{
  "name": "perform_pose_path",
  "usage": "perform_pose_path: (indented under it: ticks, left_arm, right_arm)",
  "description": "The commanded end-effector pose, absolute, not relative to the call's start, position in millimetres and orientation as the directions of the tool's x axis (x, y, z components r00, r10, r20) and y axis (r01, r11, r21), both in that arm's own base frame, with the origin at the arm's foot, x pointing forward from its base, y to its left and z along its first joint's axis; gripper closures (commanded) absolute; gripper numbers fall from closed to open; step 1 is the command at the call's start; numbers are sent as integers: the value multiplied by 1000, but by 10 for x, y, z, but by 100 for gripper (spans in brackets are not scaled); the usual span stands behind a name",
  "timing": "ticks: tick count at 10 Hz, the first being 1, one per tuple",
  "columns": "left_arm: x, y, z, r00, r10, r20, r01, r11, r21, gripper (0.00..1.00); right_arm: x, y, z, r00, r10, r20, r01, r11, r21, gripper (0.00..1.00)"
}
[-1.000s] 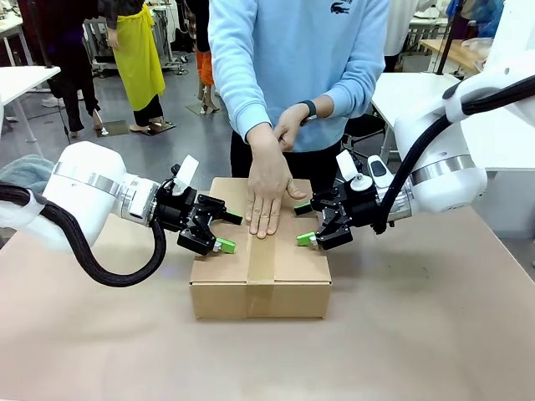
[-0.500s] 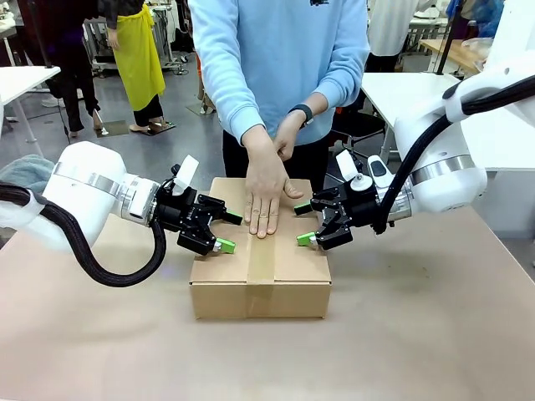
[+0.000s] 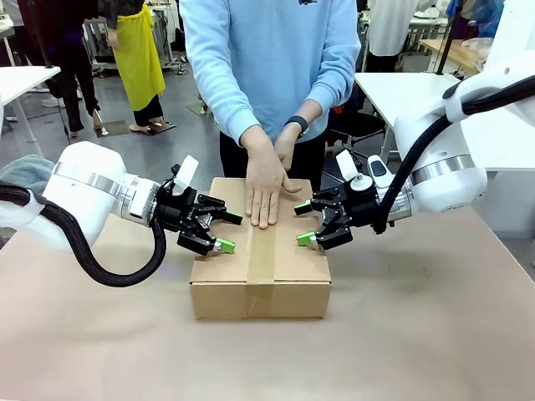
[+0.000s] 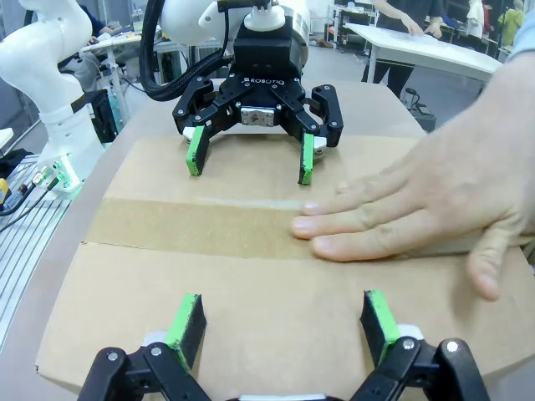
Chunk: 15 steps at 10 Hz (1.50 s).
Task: Pack the gift set into the box.
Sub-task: Press and hold the closed box until the human finishes sealing it.
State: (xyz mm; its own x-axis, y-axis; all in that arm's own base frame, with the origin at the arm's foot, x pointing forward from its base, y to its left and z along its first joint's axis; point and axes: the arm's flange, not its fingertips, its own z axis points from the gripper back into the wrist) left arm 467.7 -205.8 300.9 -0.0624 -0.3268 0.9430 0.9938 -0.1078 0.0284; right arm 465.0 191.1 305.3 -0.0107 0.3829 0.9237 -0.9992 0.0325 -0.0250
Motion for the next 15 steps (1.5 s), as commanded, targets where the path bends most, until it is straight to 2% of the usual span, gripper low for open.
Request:
perform_pose_path:
  ticks: [1, 15]
  left_arm:
    - [4659, -2051, 2991, -78, -322, 944, 993, -112, 43, 0]
    - [4659, -2051, 2991, -78, -322, 944, 993, -112, 43, 0]
  right_arm:
    - [4626, 1906, 3033, -20, 389, 921, -999, 31, -35, 0]
    - [4626, 1906, 3033, -20, 389, 921, -999, 31, -35, 0]
